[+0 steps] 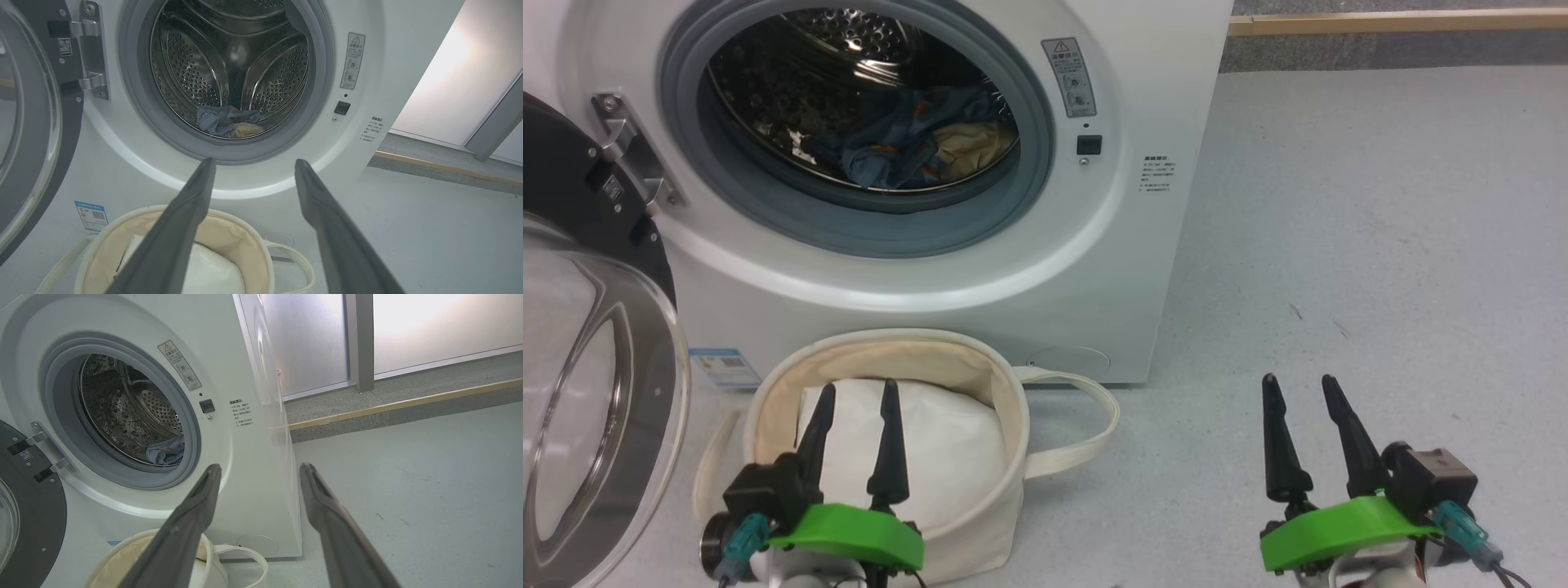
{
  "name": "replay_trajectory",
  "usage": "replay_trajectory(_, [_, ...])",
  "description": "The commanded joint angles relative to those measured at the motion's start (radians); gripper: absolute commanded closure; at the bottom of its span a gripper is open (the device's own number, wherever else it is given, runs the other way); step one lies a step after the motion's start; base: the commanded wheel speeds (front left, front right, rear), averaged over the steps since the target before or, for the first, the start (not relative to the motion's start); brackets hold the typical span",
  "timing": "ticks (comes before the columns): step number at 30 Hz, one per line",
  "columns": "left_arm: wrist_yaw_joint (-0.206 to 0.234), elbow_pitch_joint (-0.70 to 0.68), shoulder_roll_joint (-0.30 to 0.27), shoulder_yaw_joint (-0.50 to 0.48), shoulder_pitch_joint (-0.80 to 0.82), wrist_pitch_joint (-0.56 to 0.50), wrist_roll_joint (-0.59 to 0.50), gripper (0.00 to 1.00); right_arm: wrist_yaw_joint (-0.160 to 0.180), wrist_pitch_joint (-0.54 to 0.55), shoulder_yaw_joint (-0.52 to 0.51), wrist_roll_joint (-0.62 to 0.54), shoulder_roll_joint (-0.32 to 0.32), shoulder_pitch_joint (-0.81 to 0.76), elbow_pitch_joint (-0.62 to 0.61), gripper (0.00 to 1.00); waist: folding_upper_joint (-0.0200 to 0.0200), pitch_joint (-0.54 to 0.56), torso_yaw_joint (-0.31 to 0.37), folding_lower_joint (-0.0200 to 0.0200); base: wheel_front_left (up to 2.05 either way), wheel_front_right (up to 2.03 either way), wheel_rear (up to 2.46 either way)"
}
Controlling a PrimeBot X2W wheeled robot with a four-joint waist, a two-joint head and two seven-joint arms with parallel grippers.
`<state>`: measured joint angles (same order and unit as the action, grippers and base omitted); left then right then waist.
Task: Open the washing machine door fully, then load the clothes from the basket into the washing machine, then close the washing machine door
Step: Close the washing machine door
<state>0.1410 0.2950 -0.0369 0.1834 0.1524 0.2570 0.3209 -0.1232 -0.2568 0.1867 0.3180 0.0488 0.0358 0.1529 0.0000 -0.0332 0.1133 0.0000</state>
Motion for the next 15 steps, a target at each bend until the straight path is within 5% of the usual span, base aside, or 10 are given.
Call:
replay_trajectory(1, [0.006,-0.033,-0.013,-0.026,0.021,0.005,-0.005,0.00,-0.008,-0.005,0.027,-0.006,0.001,0.018,-0.027,0.00,0.0000,-0.001,0.000,0.0000,0.00,0.00,0.00])
replay_trajectory(8, [0.017,-0.037,-0.013,-0.029,0.024,0.005,0.010,0.00,-0.008,-0.005,0.027,-0.007,0.001,0.019,-0.025,0.00,0.0000,-0.010,-0.002,0.0000,-0.28,0.16,0.12])
replay_trajectory(15, [0.015,-0.038,-0.013,-0.025,0.027,0.005,0.016,0.00,-0.008,-0.005,0.027,-0.010,0.001,0.023,-0.025,0.00,0.0000,-0.016,-0.004,0.0000,-1.24,1.00,0.24])
